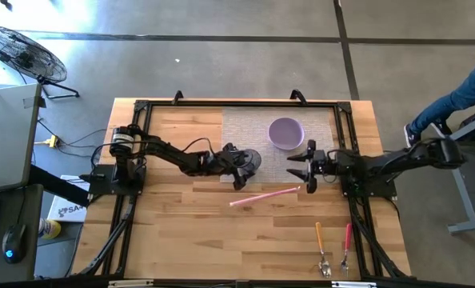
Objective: Pick & Place Utensil
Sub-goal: Put the blue cup on the gray mat to the top right of the violet bowl
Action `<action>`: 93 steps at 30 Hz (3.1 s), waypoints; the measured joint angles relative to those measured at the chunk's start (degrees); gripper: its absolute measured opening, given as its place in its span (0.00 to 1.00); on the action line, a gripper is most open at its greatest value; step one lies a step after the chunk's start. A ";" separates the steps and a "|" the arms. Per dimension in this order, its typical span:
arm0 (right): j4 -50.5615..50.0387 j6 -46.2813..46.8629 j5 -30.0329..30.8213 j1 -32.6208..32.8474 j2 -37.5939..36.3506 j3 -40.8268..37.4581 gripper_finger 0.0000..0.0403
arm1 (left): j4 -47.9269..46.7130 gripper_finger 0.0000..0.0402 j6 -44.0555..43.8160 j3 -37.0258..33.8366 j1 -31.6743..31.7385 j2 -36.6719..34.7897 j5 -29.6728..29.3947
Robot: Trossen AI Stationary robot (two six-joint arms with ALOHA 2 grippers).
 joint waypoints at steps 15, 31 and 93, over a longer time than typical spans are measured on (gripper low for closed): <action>3.47 -0.45 5.36 1.79 12.91 0.18 0.63 | -2.83 0.99 2.58 0.00 -0.80 -0.90 -0.46; -8.36 1.21 8.72 2.76 31.27 17.26 0.64 | -6.03 0.99 2.56 -0.04 -0.79 -0.85 0.09; 2.88 0.25 4.92 -1.42 59.11 37.64 0.99 | -23.55 0.99 0.96 -0.09 -0.70 -8.28 -7.25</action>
